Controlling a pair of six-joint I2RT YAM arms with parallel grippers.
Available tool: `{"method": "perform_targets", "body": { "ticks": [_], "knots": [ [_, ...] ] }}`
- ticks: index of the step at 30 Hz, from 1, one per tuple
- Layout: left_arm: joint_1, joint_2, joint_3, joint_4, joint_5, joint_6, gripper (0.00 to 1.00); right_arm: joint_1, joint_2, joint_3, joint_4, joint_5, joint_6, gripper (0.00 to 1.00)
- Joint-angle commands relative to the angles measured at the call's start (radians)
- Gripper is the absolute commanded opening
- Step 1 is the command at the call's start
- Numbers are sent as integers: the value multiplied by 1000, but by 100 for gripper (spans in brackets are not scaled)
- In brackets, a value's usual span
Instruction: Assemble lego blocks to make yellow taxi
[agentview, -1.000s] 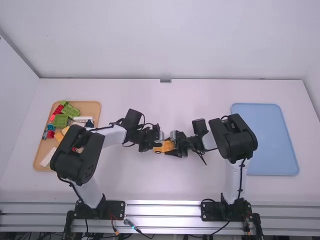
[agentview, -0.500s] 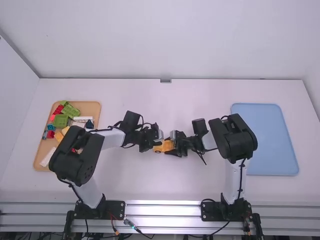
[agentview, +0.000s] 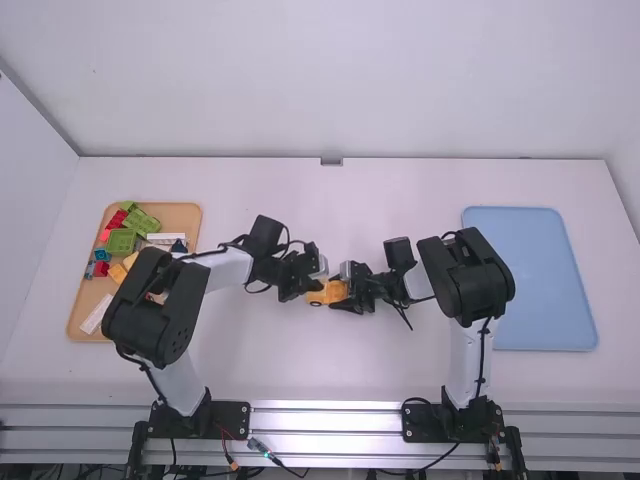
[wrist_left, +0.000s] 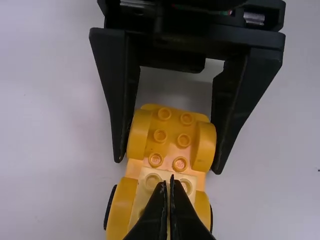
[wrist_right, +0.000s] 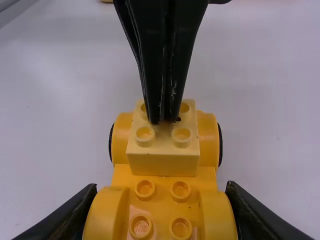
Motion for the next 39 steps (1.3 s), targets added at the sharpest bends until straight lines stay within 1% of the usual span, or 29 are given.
{"method": "perform_targets", "body": {
  "ticks": [1,4,5,7,8,9,10,11,12,13,15,16,18,22,25,28,30,31,33,34,36,39],
  "knots": [
    [18,-18,35,-46,1,46,2,1,22,-6,-16,35,13,54],
    [41,-71,93,-52,11,22,2,1,22,-6,-12,35,13,58],
    [46,-80,103,-51,5,7,5,1,22,-6,-12,35,13,58],
    [73,-122,156,-52,-23,-102,7,-1,22,-6,-12,40,13,58],
    [80,-129,168,-53,-31,-126,11,-1,22,-6,-12,40,13,58],
    [90,-136,180,-52,-45,-158,24,-1,22,-6,-12,41,13,62],
    [103,-139,196,-50,-59,-198,47,0,22,-6,-13,44,13,64],
    [111,-139,205,-49,-72,-220,60,0,22,-6,-13,47,13,65],
    [119,-139,213,-50,-83,-240,75,0,22,-6,-13,51,13,67],
    [135,-139,226,-51,-112,-282,99,0,22,-6,-15,66,13,74],
    [146,-139,233,-49,-136,-320,99,0,22,-6,-16,69,14,82],
    [154,-139,235,-47,-154,-344,99,0,22,-6,-17,68,13,89],
    [169,-139,237,-40,-171,-369,99,0,17,-6,-23,65,20,99],
    [187,-139,236,-42,-179,-375,99,0,-16,-6,-23,113,125,99],
    [186,-139,236,-54,-179,-372,99,1,-60,-8,-60,159,140,99],
    [190,-139,235,-64,-182,-360,99,1,-129,-8,-162,204,95,99],
    [192,-139,235,-64,-211,-367,99,0,-193,-8,-262,257,56,99],
    [192,-139,235,-64,-215,-369,99,0,-203,-8,-275,266,54,99],
    [192,-139,236,-54,-273,-420,99,0,-274,-8,-363,352,55,99],
    [192,-139,236,-52,-283,-430,99,1,-285,-8,-376,367,55,99],
    [195,-139,235,-41,-345,-488,99,1,-356,-8,-457,466,55,99],
    [192,-139,236,-47,-382,-534,99,1,-428,-8,-528,557,56,99]
  ]
}}
